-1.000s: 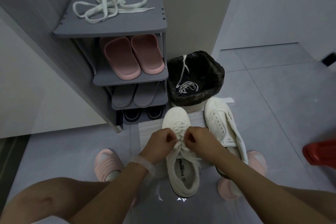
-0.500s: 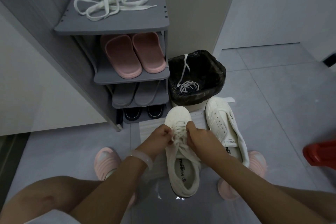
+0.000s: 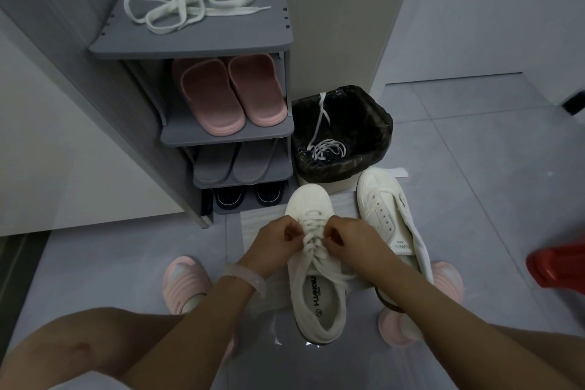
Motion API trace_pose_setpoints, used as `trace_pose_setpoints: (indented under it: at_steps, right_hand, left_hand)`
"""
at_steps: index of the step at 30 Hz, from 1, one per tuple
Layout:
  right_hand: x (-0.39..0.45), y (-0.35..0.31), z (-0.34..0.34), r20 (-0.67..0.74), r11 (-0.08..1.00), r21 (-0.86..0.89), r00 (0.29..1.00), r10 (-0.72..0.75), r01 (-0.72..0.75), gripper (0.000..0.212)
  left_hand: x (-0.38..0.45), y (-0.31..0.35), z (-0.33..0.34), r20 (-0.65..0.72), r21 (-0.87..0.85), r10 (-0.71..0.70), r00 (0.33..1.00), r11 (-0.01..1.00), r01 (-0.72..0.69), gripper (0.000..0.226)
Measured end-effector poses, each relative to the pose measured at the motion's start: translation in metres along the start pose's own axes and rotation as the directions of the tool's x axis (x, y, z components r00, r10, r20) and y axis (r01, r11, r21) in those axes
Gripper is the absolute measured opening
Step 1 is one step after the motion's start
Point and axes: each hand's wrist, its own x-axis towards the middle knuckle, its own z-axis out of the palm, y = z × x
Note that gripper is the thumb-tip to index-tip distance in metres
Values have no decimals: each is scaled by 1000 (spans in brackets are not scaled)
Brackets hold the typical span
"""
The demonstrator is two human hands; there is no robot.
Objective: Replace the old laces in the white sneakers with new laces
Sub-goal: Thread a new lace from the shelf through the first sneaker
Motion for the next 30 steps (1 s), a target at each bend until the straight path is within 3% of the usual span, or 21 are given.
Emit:
trace_pose_setpoints:
  at_steps: [3,7,10,13,16,22,27,30]
  right_hand:
    - [1,-4,4,-8,994,-110,1000,-10,9,19]
    - [3,-5,13,-44,967,-252,998,-50,37,17]
    - [2,-5,15,-81,966,-251,994,-77,54,10]
    - [2,-4,15,-114,968,-238,988,-105,76,7]
    - [4,-4,13,-51,963,-261,996,-78,62,9]
    - [7,-1,13,-38,971,-236,998,-42,32,13]
    - [4,1,0,-28,1000,26,1000,13,-12,17]
    - [2,1,-2,-6,999,33,1000,16,-16,18]
  left_hand:
    - [-1,4,1,-20,141,102,995,985,-98,2]
    - [2,9,9,-24,407,222,975,893,-193,12]
    - [3,11,13,-7,460,240,971,863,-210,8]
    - [4,11,12,-36,359,210,977,915,-183,11]
    - [6,12,10,-45,201,134,990,972,-123,13]
    - [12,8,7,-13,-62,-18,1000,998,17,21]
    - [11,5,5,-17,-252,-138,990,959,129,26]
    - [10,4,2,5,-234,-144,990,962,141,31]
